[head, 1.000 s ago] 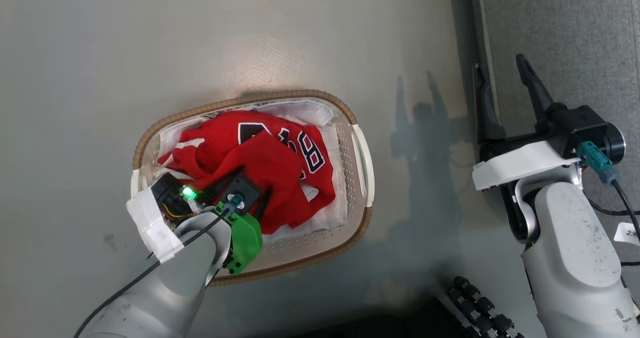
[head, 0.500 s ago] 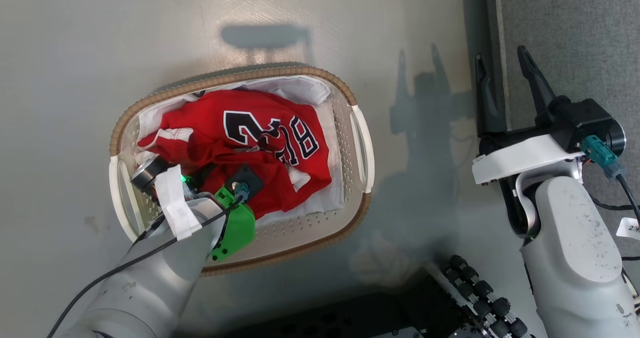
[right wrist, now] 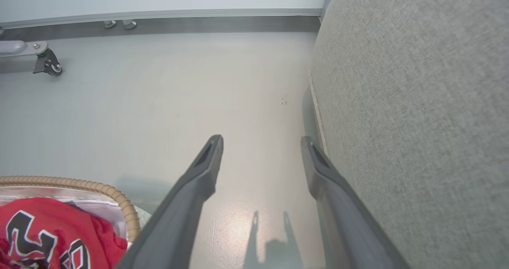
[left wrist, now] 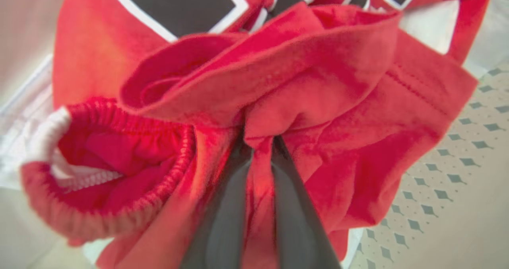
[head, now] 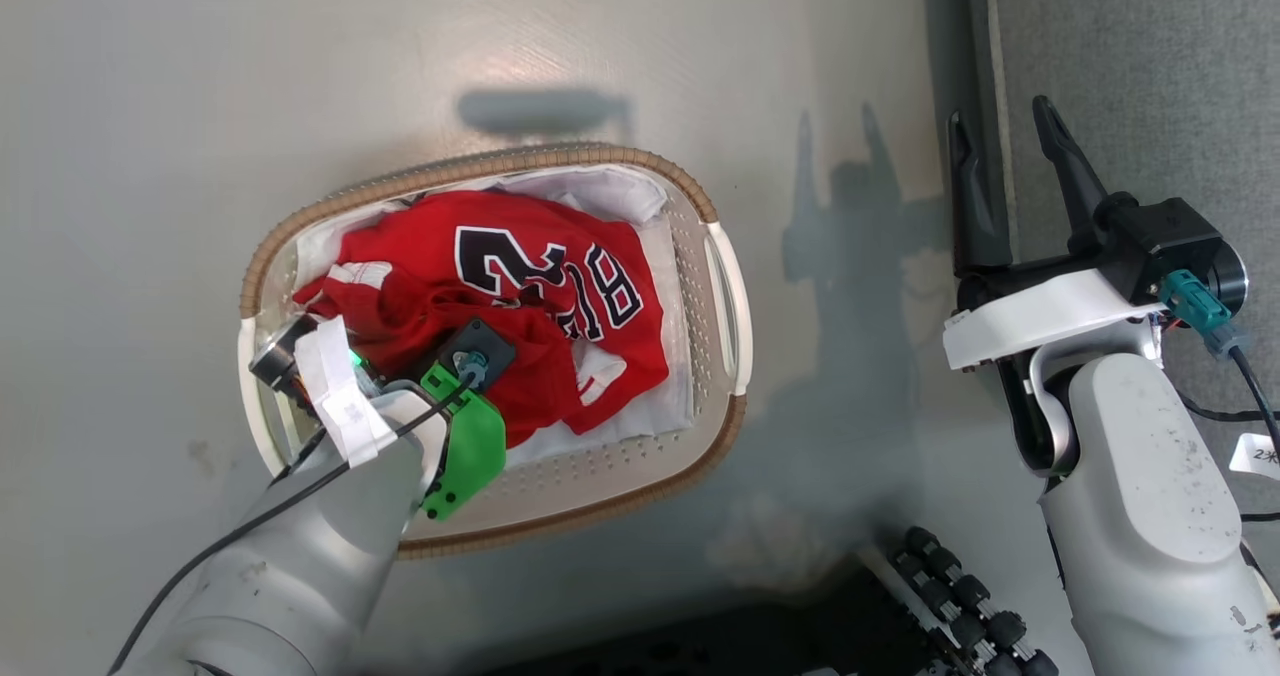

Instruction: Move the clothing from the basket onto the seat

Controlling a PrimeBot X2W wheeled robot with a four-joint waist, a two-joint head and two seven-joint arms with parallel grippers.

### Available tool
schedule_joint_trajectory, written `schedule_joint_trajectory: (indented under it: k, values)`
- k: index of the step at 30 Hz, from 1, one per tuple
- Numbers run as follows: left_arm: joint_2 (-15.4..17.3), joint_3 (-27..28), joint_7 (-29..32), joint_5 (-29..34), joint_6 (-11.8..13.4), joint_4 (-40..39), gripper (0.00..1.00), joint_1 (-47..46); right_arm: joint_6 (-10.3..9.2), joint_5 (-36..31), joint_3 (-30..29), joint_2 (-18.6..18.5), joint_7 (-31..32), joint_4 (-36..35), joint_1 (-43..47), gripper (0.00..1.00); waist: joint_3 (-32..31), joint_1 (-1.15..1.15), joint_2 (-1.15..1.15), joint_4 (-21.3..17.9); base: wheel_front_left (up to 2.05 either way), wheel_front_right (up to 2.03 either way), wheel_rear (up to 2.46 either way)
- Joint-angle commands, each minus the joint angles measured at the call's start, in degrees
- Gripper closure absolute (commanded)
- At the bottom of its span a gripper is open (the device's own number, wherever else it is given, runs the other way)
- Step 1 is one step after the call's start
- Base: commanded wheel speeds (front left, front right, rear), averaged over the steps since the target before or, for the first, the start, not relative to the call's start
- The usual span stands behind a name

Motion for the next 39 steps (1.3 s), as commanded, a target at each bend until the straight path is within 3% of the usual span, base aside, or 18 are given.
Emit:
schedule_joint_trajectory:
  k: [1, 14, 23, 39]
  values:
    - [-0.2, 0.2, -0.7, -0.7, -0.2, 0.0, 1.00, 1.1, -0.06, -0.1, 0.1, -0.2, -0.1, 0.2, 0.3, 0.00, -2.2, 0.00, 0.00, 0.6, 0.00, 0.00, 0.00]
    - [-1.5, 3.7, -7.6, -7.0, -3.4, -3.8, 1.00, 7.6, -0.06, -0.2, 0.6, -0.2, -0.1, 4.1, 3.7, 0.00, -16.9, 0.00, 0.00, 3.7, 0.00, 0.00, 0.00]
    - [-0.7, 10.0, -7.6, -9.1, -3.0, -18.9, 1.00, 14.6, -0.06, 1.1, 1.8, -0.2, -0.1, 7.0, 7.6, 0.00, -27.4, 0.00, 0.00, 5.8, 0.00, 0.00, 0.00]
    - [-1.3, 23.0, -7.6, -7.4, -3.7, -40.4, 1.00, 22.3, -0.06, 3.2, 4.9, -0.2, -0.1, 10.5, 15.0, 0.00, -40.1, 0.00, 0.00, 7.7, 0.00, 0.00, 0.00]
